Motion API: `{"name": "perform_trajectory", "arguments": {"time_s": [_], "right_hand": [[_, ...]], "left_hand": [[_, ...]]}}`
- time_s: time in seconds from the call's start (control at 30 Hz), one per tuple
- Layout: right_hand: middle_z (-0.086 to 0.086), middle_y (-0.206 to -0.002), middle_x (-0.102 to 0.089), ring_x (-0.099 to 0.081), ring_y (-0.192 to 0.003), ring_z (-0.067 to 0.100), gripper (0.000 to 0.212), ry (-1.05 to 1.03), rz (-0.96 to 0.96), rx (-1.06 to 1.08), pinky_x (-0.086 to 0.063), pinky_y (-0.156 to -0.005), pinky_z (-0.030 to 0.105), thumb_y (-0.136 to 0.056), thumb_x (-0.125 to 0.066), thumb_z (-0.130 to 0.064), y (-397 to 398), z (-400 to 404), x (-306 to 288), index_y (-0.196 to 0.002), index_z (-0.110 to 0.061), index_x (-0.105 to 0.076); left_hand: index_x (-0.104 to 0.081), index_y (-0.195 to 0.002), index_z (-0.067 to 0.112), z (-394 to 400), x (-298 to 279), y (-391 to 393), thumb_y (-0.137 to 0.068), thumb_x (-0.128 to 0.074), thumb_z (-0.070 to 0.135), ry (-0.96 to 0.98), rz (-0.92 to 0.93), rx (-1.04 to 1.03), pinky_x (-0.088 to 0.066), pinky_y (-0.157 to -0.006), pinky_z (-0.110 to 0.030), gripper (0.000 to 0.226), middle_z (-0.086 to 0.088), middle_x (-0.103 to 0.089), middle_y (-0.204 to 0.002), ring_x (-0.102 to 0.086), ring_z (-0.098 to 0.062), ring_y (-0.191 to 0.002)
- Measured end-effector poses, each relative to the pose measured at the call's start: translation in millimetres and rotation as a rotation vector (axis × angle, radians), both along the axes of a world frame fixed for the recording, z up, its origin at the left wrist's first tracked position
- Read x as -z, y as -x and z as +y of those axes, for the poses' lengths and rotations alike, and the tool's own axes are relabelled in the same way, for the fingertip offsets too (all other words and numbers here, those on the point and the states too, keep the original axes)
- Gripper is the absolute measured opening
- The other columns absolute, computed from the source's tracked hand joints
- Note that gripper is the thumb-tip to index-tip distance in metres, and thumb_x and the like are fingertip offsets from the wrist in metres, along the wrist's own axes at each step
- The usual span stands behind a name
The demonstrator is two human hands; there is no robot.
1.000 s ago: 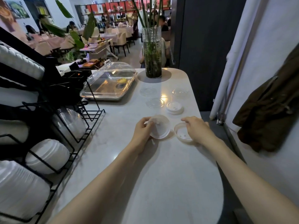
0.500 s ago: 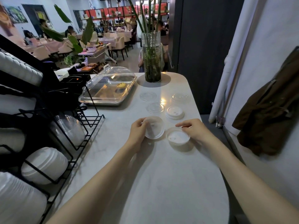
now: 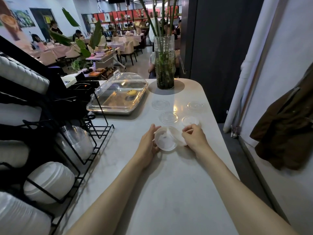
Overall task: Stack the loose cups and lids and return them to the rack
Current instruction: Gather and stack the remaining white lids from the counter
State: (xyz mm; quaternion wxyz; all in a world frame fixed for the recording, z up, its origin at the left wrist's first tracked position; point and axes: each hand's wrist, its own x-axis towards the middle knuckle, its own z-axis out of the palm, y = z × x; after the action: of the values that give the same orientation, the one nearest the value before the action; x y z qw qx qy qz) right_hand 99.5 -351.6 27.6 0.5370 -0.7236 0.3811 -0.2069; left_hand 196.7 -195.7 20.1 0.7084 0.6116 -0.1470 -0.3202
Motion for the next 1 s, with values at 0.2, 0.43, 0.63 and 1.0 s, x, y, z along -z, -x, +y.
{"name": "perform_trajectory", "arguments": {"time_s": [0.2,0.43,0.63,1.0], "right_hand": [[0.000,-0.096,-0.067,-0.068,-0.083,0.025,0.026,0.095,0.010,0.058,-0.052,-0.070,0.032,-0.083,-0.057,-0.011,-15,3,8,-0.104,-0.027,-0.059],[-0.002,-0.104,-0.061,-0.065,-0.090,0.023,0.027,0.255,0.014,0.033,-0.057,-0.080,0.043,-0.076,-0.061,-0.024,-14,4,22,-0.100,-0.036,-0.054],[-0.008,-0.098,-0.057,-0.063,-0.080,0.012,0.039,0.355,-0.052,0.019,-0.052,-0.065,0.033,-0.073,-0.060,-0.031,-7,16,30,-0.108,-0.043,-0.050],[-0.012,-0.079,-0.059,-0.059,-0.073,0.005,0.047,0.441,-0.037,-0.044,-0.040,-0.052,0.028,-0.080,-0.053,-0.051,-2,24,36,-0.124,-0.049,-0.039]], "left_hand": [[-0.062,-0.134,0.016,-1,9,-2,-0.085,-0.076,0.052,0.075,-0.025,0.038,-0.061,-0.084,-0.032,0.062,-0.005,-0.075,-0.124,-0.074,-0.022,-0.113],[-0.055,-0.142,0.019,-2,16,-5,-0.069,-0.091,0.040,0.060,-0.115,0.037,-0.058,-0.101,-0.048,0.084,-0.008,-0.068,-0.134,-0.070,-0.023,-0.120],[-0.058,-0.138,0.016,1,22,-8,-0.088,-0.074,0.020,0.156,-0.076,0.030,-0.060,-0.091,-0.039,0.053,-0.011,-0.071,-0.131,-0.069,-0.030,-0.121],[-0.068,-0.133,0.022,5,25,-7,-0.096,-0.053,0.016,0.152,-0.101,0.004,-0.059,-0.078,-0.025,0.040,-0.007,-0.074,-0.127,-0.072,-0.023,-0.115]]}}
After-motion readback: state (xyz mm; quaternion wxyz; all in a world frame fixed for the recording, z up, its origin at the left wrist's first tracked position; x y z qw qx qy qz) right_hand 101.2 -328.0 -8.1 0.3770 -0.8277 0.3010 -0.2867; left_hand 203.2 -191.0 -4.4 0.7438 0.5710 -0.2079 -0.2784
